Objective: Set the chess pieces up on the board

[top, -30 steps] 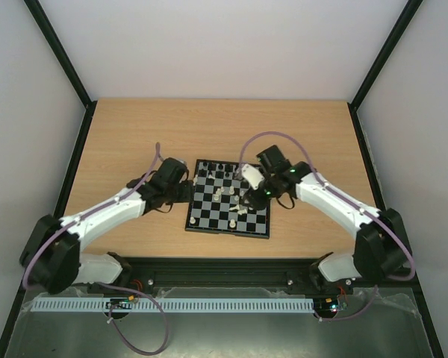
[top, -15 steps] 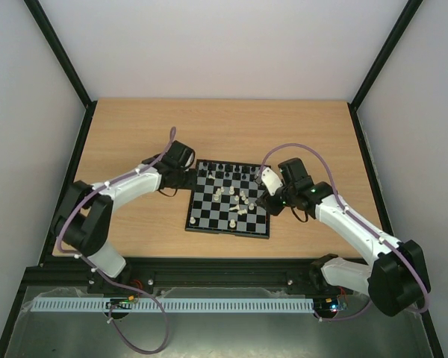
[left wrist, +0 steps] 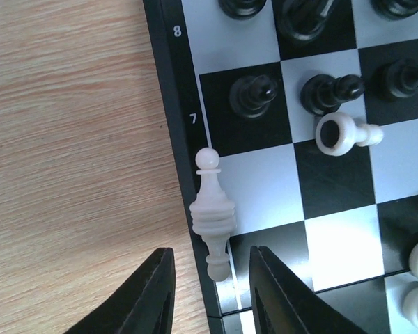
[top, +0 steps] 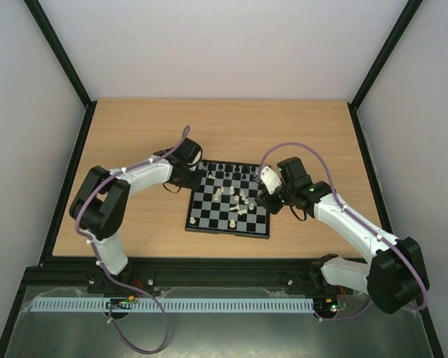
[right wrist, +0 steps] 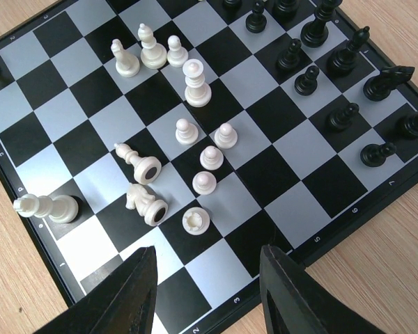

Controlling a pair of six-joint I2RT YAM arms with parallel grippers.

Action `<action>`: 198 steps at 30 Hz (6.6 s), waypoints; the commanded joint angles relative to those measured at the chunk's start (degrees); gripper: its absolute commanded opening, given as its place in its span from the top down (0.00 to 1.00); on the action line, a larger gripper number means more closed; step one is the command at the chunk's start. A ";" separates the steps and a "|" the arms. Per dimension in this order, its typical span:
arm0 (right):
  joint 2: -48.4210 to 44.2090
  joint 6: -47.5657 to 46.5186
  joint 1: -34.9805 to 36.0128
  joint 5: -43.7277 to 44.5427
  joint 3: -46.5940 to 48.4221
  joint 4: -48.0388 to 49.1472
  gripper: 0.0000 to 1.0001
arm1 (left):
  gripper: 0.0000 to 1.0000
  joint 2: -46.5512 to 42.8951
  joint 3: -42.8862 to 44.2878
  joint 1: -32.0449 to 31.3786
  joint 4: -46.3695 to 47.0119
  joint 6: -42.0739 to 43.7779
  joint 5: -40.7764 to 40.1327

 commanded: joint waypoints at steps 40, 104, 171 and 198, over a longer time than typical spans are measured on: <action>1.79 3.61 -0.55 -1.33 3.31 -0.80 0.61 | 0.95 -12.73 -6.16 -5.08 4.08 8.64 5.55; 37.41 10.72 -1.69 -49.04 34.93 -28.34 0.90 | 0.95 -28.95 -21.89 -15.86 19.92 12.40 15.41; 8.12 -8.22 4.90 2.51 -6.26 -2.35 0.84 | 0.94 -26.38 -19.56 -7.25 14.12 12.27 16.56; 1.36 -38.39 20.95 5.88 17.37 -23.45 0.59 | 0.94 -17.04 -9.39 -8.68 3.04 11.69 51.66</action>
